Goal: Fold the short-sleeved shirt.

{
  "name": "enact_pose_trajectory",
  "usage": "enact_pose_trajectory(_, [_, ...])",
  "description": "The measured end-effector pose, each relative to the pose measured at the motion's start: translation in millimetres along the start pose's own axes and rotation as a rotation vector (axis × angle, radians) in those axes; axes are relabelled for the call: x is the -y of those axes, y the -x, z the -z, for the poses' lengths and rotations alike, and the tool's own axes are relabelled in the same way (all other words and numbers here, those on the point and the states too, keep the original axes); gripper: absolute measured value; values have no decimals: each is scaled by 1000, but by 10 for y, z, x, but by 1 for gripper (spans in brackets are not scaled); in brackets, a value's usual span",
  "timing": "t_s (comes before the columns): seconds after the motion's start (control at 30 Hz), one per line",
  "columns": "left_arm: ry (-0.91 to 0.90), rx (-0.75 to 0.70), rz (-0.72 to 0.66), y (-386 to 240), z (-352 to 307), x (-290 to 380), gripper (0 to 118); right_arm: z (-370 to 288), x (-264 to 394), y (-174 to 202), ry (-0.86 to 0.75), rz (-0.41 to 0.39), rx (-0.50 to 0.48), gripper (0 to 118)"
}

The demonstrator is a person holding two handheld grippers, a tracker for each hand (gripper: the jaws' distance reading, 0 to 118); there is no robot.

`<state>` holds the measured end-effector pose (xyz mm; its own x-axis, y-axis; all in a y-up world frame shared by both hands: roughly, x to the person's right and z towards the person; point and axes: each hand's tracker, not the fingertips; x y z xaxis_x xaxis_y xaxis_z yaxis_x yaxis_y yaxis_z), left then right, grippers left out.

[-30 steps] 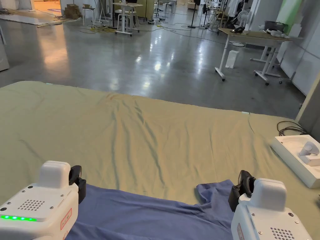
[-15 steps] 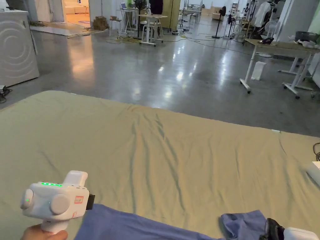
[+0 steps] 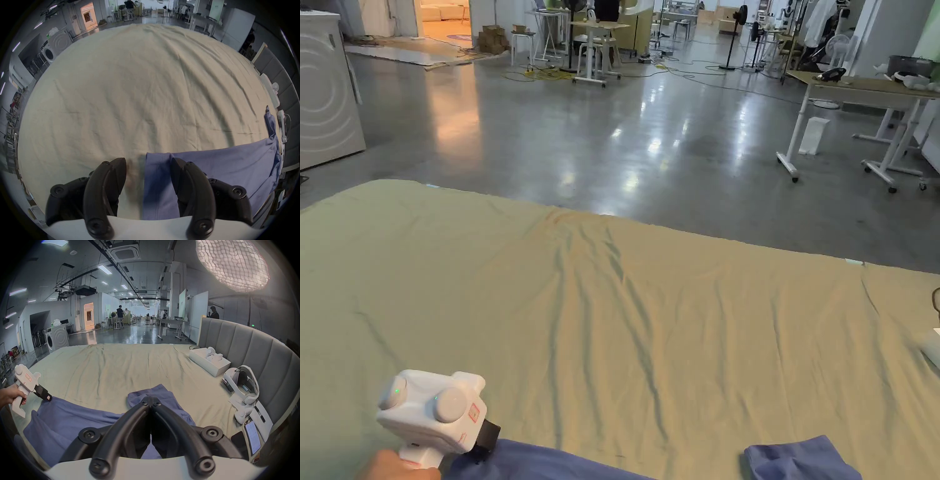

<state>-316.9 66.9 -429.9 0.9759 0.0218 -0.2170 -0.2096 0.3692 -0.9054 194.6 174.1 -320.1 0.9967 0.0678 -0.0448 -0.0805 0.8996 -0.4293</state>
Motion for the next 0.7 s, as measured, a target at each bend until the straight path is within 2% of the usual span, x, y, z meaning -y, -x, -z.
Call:
enact_pose_trajectory(0.03, [-33, -19, -8, -27, -42, 16, 53, 10, 10, -20, 7, -1, 4, 0])
enact_pose_trajectory(0.1, [-38, -4, 23, -126, -33, 2, 21, 20, 32, -62, 19, 2, 13, 0])
enact_pose_trajectory(0.17, [-38, -39, 89, -231, -30, 31, 8, 33, 45, -110, 33, 10, 16, 0])
enact_pose_trajectory(0.2, [-31, -52, 115, -276, -10, 35, 5, 40, 56, -138, 39, 12, 21, 0])
enact_pose_trajectory(0.27, [-37, -53, 123, -277, -2, 58, 4, 57, 69, -203, 52, 16, 25, 0])
enact_pose_trajectory(0.33, [-57, -17, 67, -203, -33, 74, 3, 111, 67, -293, 80, 32, 24, 0])
enact_pose_trajectory(0.6, [-188, 71, -1, -18, -467, 232, 3, 777, -58, -815, 303, 30, 24, 0])
enact_pose_trajectory(0.63, [-213, 70, 5, -22, -524, 253, 3, 922, -83, -868, 346, 27, 5, 2])
enact_pose_trajectory(0.7, [-237, 69, 24, -91, -680, 311, 3, 1203, -121, -939, 434, 14, -11, 28])
